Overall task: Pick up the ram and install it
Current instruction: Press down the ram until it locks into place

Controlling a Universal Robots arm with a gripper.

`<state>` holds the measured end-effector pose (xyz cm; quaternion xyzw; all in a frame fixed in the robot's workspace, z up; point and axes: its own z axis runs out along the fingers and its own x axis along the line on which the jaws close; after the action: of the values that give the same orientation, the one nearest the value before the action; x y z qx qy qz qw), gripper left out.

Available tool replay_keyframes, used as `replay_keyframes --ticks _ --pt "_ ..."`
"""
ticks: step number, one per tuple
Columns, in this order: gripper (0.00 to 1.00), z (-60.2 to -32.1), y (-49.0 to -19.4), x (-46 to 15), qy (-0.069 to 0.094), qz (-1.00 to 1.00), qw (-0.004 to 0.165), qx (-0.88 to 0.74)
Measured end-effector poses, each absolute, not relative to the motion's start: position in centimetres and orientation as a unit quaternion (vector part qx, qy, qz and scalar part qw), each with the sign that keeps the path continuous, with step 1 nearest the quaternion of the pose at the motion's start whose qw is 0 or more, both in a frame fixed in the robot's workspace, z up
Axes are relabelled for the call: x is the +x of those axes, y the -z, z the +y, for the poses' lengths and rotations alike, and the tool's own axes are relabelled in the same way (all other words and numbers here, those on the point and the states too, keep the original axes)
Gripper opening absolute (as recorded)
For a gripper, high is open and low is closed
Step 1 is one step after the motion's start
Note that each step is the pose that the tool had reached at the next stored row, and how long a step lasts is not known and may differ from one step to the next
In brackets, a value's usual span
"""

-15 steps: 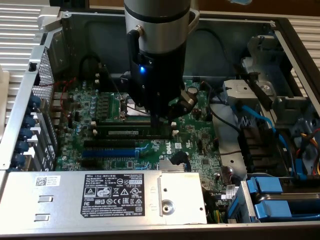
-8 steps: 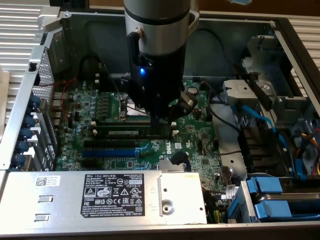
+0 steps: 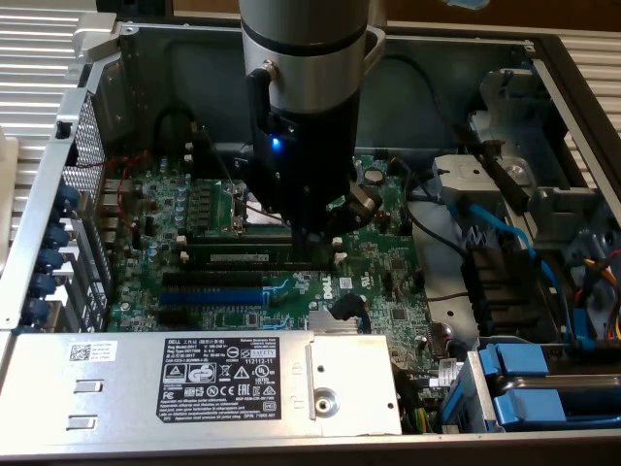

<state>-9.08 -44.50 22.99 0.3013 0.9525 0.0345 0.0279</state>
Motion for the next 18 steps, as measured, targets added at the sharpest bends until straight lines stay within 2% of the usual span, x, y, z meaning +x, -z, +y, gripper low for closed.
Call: replay_keyframes --ticks 18 --pt "0.11 -44.51 -22.85 -9.08 -0.034 0.953 0.028 0.301"
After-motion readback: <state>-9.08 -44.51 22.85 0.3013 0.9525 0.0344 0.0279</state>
